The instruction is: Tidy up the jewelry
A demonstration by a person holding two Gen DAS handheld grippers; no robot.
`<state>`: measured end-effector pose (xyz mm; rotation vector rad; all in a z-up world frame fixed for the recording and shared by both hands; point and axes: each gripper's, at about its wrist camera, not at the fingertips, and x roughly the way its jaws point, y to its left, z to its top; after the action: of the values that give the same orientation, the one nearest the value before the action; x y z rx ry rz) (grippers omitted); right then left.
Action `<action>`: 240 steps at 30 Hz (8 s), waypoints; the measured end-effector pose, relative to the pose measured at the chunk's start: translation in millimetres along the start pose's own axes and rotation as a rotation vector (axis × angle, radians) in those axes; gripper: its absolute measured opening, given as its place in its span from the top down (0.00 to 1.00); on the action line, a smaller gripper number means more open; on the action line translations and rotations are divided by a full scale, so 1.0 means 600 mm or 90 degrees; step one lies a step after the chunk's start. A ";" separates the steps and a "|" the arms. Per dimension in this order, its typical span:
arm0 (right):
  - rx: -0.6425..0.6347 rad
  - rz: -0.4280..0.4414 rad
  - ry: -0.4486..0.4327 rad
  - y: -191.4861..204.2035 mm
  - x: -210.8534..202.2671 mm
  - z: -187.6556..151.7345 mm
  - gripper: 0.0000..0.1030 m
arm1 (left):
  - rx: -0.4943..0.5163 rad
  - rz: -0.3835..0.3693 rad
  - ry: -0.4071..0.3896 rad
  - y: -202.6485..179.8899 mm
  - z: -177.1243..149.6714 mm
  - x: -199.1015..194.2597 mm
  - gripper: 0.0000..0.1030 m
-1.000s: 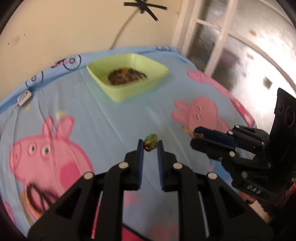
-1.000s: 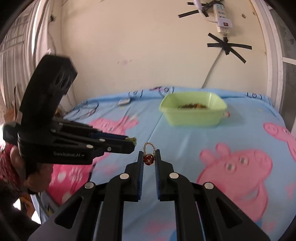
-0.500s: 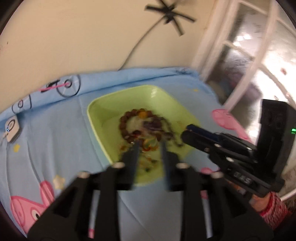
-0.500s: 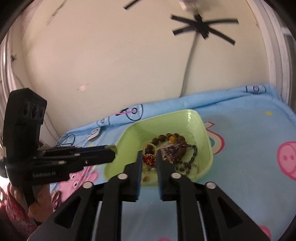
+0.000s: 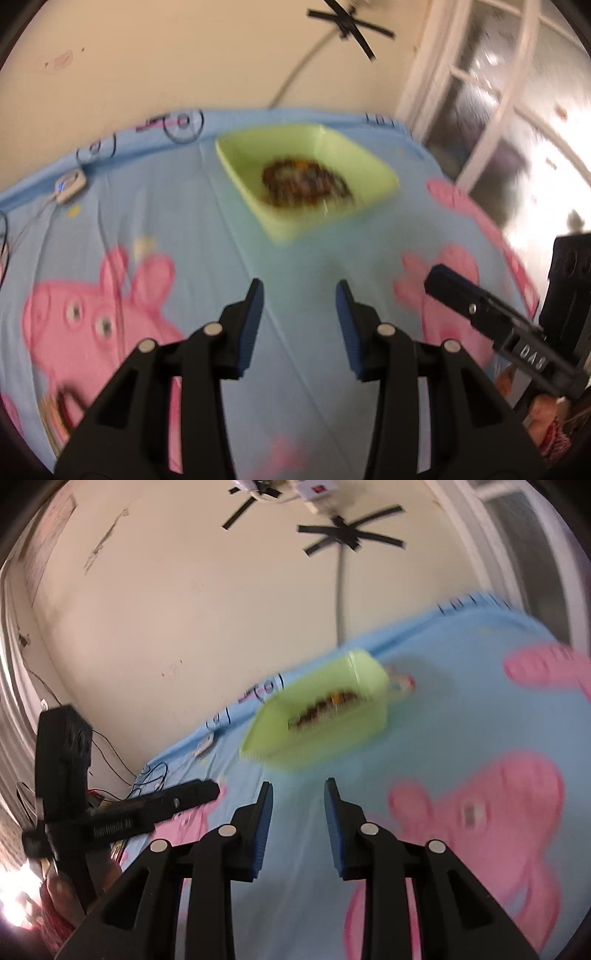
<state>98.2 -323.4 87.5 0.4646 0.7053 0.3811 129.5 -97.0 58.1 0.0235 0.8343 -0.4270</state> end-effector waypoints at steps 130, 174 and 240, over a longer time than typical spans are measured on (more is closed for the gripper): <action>-0.231 -0.152 0.088 0.004 -0.082 -0.139 1.00 | 0.191 -0.055 0.107 -0.183 -0.108 0.048 0.82; 0.016 -0.049 0.026 0.032 -0.105 -0.150 0.86 | 0.090 0.086 -0.026 -0.104 -0.165 -0.063 0.52; 0.060 -0.047 0.016 0.044 -0.135 -0.211 0.82 | 0.051 0.075 0.031 -0.101 -0.261 -0.068 0.06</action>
<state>-50.4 -305.7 59.5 0.5213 0.7654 0.2859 -29.1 -109.0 -9.7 0.1576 0.8586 -0.3493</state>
